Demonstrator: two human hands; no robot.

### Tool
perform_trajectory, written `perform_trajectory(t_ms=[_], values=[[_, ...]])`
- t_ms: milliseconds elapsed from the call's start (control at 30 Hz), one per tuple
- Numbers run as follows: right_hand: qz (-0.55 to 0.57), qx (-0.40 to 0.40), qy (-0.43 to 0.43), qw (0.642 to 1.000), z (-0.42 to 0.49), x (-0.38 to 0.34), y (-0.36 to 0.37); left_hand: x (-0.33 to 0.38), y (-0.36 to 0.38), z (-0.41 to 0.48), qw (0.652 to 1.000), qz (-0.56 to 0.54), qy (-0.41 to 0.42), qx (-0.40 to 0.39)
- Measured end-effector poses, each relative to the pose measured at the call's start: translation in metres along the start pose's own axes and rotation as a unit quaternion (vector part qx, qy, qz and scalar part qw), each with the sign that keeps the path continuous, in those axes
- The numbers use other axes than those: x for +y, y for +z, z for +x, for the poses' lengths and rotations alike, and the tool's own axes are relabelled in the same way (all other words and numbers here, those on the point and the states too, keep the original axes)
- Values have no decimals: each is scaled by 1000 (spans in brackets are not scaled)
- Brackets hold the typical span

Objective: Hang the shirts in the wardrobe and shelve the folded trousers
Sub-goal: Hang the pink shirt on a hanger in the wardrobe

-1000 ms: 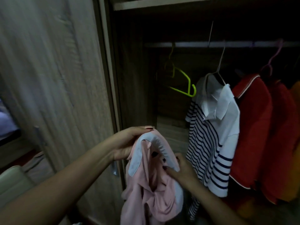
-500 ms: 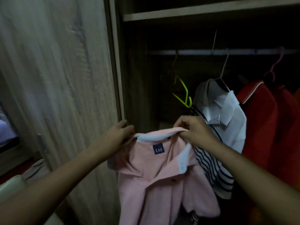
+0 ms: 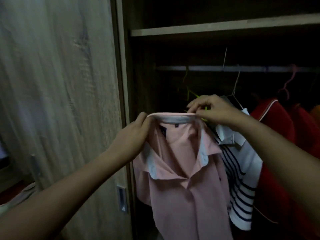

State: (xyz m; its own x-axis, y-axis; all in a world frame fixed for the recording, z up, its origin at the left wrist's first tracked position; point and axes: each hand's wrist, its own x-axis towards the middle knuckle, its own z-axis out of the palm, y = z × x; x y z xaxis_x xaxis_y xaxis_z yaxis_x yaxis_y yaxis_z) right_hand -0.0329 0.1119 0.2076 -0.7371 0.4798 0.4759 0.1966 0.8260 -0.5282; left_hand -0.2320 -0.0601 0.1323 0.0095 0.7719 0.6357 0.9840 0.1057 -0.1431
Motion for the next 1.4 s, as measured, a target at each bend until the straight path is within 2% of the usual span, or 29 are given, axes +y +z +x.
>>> perform_trajectory(t_ms=[67, 133, 167, 233, 333, 467, 600, 633, 767, 867, 933, 1000, 1167, 1267, 1333, 1400], values=[[17, 83, 26, 996, 21, 9, -1, 4, 1, 11, 998, -55, -13, 25], [-68, 167, 99, 979, 44, 22, 0, 4, 0, 20, 994, -105, -10, 20], [-100, 173, 152, 968, 54, 29, 4, 4, -1, 22, 992, -125, -8, 12], [-99, 131, 245, 956, 69, 42, 13, 4, -2, 25, 991, -135, 4, -7], [28, 111, 299, 947, 84, 54, 30, -1, -2, 28, 991, -134, 1, -16], [0, 212, 203, 956, 91, 61, 37, -8, -3, 29, 985, -165, -35, -42], [116, 295, 124, 940, 69, 70, 54, -13, -3, 30, 976, -193, -78, -66], [116, 307, 113, 938, 56, 77, 67, -15, -2, 30, 973, -199, -93, -71], [176, 262, 152, 937, -3, 113, 123, -17, 1, 33, 957, -231, -143, -104], [180, 304, 151, 923, -18, 125, 125, -14, 2, 35, 944, -247, -161, -146], [157, 312, 121, 929, -29, 113, 108, -10, 4, 37, 939, -255, -162, -165], [188, 296, 91, 932, -45, 98, 97, -7, 8, 37, 934, -264, -164, -177], [238, 322, 51, 915, -79, 49, 77, 4, 15, 39, 918, -302, -169, -193], [380, 299, 5, 875, -74, 17, 73, 11, 14, 41, 913, -328, -141, -198], [430, 265, -36, 863, -65, 0, 77, 15, 12, 42, 907, -352, -127, -194], [396, 225, -44, 889, -59, -3, 87, 18, 4, 40, 893, -387, -117, -196]])
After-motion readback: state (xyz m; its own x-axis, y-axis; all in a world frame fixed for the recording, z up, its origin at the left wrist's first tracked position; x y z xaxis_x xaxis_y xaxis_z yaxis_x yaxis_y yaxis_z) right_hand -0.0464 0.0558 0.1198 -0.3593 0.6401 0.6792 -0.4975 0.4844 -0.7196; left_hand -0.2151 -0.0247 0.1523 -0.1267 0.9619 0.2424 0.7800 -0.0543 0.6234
